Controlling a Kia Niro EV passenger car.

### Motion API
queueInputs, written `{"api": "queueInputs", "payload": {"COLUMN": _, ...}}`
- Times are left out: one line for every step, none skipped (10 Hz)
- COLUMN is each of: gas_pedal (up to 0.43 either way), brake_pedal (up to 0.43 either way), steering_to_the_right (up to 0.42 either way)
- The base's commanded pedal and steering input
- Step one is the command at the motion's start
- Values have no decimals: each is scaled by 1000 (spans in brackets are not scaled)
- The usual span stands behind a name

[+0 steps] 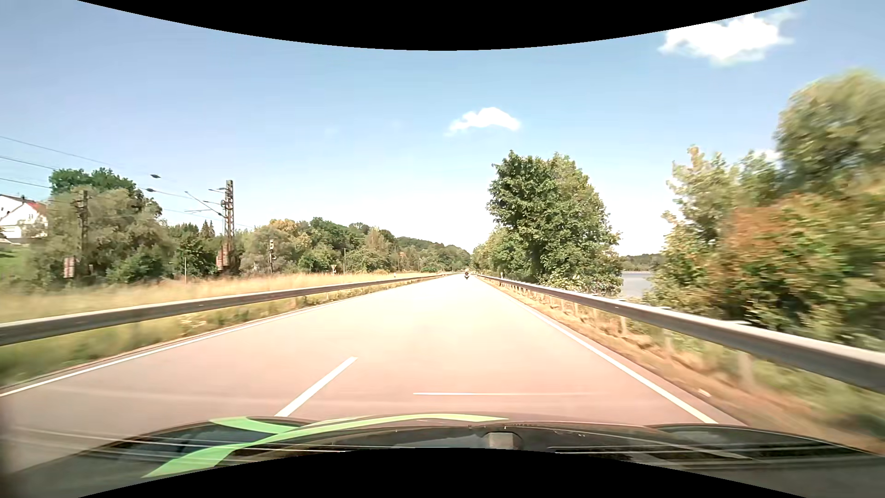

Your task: Follow the waypoints while adhering to traffic rules and regulations

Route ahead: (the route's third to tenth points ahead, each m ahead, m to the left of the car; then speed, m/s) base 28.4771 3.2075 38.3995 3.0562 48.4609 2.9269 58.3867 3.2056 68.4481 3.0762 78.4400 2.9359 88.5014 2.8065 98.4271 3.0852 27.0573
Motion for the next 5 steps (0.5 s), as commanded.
{"api": "queueInputs", "payload": {"gas_pedal": 189, "brake_pedal": 0, "steering_to_the_right": -1}}
{"api": "queueInputs", "payload": {"gas_pedal": 189, "brake_pedal": 0, "steering_to_the_right": -1}}
{"api": "queueInputs", "payload": {"gas_pedal": 189, "brake_pedal": 0, "steering_to_the_right": -1}}
{"api": "queueInputs", "payload": {"gas_pedal": 197, "brake_pedal": 0, "steering_to_the_right": -1}}
{"api": "queueInputs", "payload": {"gas_pedal": 209, "brake_pedal": 0, "steering_to_the_right": -1}}
